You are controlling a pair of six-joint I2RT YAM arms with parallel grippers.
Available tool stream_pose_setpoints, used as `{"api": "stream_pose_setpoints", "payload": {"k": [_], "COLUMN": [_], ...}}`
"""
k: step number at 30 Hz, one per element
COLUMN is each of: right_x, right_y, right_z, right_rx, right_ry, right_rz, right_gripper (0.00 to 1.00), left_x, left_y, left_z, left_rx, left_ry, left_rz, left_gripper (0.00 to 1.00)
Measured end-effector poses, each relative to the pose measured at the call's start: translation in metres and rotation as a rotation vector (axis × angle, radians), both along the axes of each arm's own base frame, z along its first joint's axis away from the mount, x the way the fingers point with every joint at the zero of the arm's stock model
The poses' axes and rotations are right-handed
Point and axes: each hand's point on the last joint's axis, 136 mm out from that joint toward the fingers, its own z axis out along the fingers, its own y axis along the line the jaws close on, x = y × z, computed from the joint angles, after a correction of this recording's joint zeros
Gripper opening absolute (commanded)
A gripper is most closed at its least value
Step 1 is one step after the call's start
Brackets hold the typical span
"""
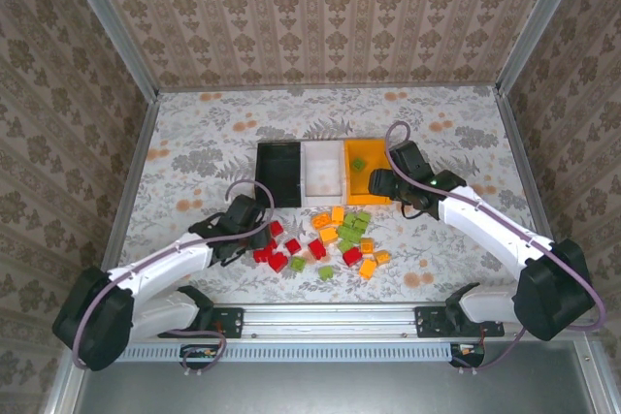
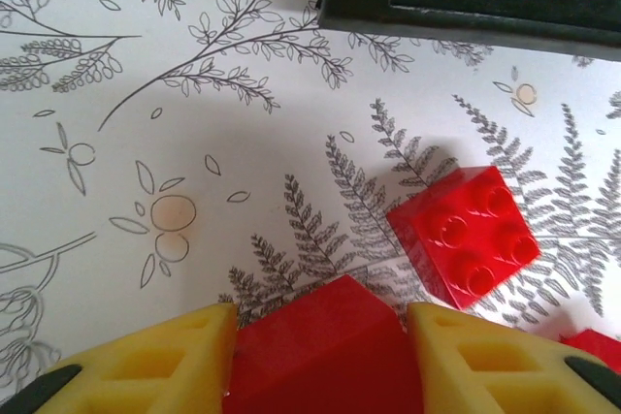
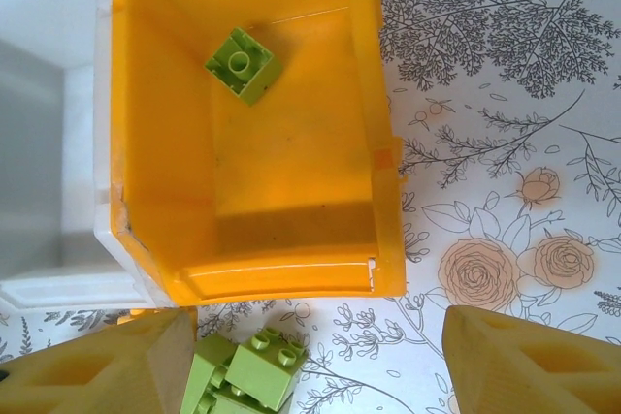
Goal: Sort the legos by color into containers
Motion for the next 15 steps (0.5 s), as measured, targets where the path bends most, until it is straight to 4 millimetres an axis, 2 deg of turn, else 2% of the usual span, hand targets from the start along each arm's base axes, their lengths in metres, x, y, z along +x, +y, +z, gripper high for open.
{"api": "stream_pose_setpoints", "payload": {"k": [4, 9, 12, 15], "right_x": [-0.002, -0.008, -0.014, -0.018], "right_y": [-0.006, -0.015, -0.021, -0.025], "right_z": [-0.001, -0.004, -0.008, -0.011], "right_rx": [0.001, 0.005, 0.002, 0.001], "right_ry": [-0.001, -0.003, 0.003, 0.005], "right_rz": [-0.014, -0.033, -0.043, -0.051], "right_gripper": [0.70, 0.70, 0.70, 0.70], "left_x": [0.008, 0.033, 0.058, 0.087], "left_y": [-0.017, -0.064, -0.102, -0.137], "left_z": [0.038, 0.092, 0.107, 0.111], "left_rx": [-0.034, -0.085, -0.092, -0.082], "left_ry": [-0.067, -0.159, -0.181, -0.194], "left_rz": [-0.046, -0.134, -0.188, -0.228], "left_gripper": [0.34, 0.32, 0.32, 0.31]}}
